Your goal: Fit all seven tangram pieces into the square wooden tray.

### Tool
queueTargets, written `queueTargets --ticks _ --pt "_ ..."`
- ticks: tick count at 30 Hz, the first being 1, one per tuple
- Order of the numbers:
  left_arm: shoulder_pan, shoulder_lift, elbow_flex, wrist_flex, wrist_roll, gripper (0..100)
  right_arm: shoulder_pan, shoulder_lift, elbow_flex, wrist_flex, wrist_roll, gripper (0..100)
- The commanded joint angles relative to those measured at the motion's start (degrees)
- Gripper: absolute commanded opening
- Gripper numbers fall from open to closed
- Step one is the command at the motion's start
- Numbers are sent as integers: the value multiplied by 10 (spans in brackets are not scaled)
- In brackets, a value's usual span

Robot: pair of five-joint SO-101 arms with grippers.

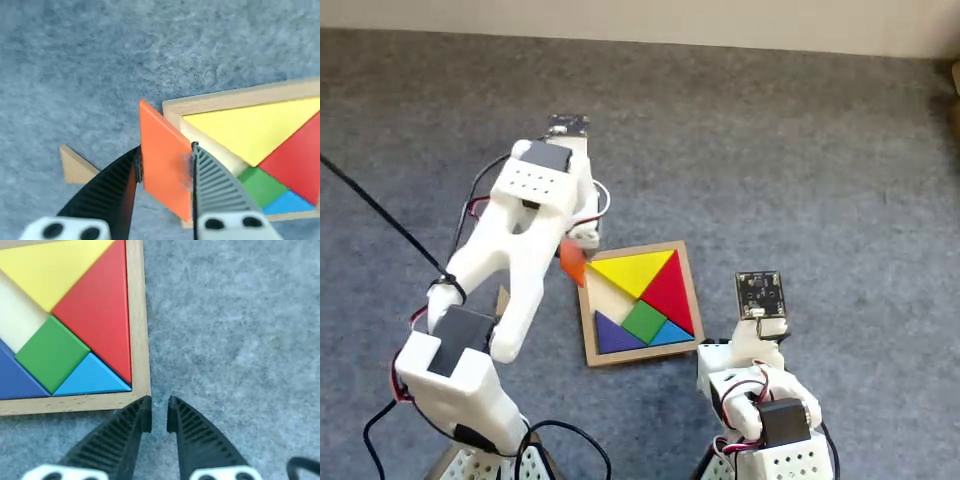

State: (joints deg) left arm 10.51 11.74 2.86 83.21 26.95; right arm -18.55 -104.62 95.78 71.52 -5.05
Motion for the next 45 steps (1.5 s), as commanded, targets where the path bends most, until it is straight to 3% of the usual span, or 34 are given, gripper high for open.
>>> queueTargets --ticks 1,9,12,28,37,45 --pt "21 -31 -11 5 107 5 0 -14 81 6 -2 63" --pt "75 -31 43 2 286 6 0 -14 81 6 -2 63" --pt "96 -31 60 1 321 6 1 -14 81 6 -2 63" --pt "79 -30 87 -58 323 14 1 -15 81 6 -2 63" --pt "78 -31 87 -51 323 327 1 -15 81 6 -2 63" --pt "72 -37 87 -51 323 302 1 -15 81 6 -2 63"
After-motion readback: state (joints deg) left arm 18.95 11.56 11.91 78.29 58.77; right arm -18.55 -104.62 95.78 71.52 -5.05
